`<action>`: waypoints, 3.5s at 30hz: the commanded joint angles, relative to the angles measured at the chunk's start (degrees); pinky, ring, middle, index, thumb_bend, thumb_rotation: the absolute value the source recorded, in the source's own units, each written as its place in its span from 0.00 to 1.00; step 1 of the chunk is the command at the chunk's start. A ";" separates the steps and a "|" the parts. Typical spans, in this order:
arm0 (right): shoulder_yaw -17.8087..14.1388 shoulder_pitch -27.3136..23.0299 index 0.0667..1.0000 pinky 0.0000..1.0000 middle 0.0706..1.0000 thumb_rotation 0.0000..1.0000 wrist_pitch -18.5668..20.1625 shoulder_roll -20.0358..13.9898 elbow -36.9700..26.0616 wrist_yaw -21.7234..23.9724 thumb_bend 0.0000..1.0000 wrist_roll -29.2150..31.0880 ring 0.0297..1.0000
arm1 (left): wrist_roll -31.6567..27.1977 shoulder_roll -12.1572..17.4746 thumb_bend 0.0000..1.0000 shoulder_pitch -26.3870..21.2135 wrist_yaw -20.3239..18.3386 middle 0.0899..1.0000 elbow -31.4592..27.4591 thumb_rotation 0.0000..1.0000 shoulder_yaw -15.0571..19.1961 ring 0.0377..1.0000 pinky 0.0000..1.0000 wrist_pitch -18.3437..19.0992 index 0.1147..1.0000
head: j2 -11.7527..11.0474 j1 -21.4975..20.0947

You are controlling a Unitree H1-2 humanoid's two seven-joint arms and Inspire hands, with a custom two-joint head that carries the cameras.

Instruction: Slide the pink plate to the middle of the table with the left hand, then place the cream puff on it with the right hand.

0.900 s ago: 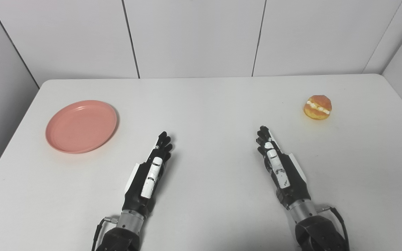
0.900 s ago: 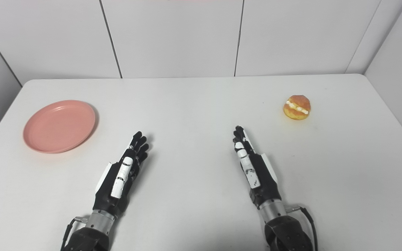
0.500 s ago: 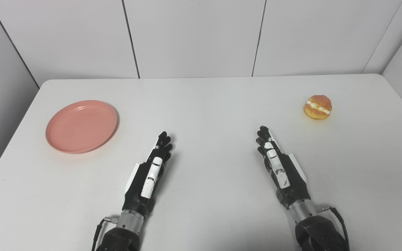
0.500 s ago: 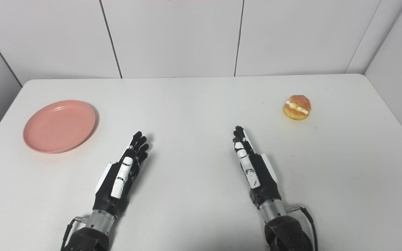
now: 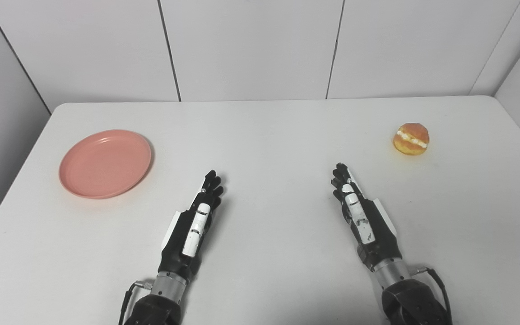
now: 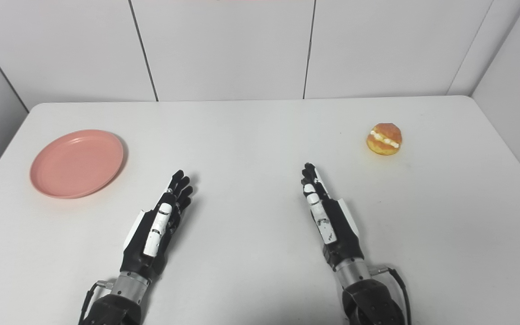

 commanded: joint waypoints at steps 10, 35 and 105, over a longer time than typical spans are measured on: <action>-1.02 0.12 1.00 1.00 1.00 1.00 -3.21 -2.57 3.46 3.19 0.43 3.17 1.00 | 4.35 -2.77 0.45 -0.33 3.02 0.99 7.28 1.00 -1.06 0.98 0.99 -1.02 0.99 | -8.24 15.10; -2.10 0.28 1.00 1.00 1.00 1.00 -5.23 -3.63 4.61 4.94 0.26 5.15 1.00 | 9.07 -5.74 0.46 -2.13 6.96 0.98 13.40 1.00 -2.51 0.98 0.98 -3.80 0.98 | -12.95 23.46; -1.49 -0.59 1.00 1.00 1.00 1.00 -3.67 -1.85 4.19 3.70 0.31 4.61 1.00 | -5.24 10.73 0.45 -24.59 3.15 0.91 -6.41 1.00 17.52 0.92 0.93 11.17 0.88 | -11.35 24.51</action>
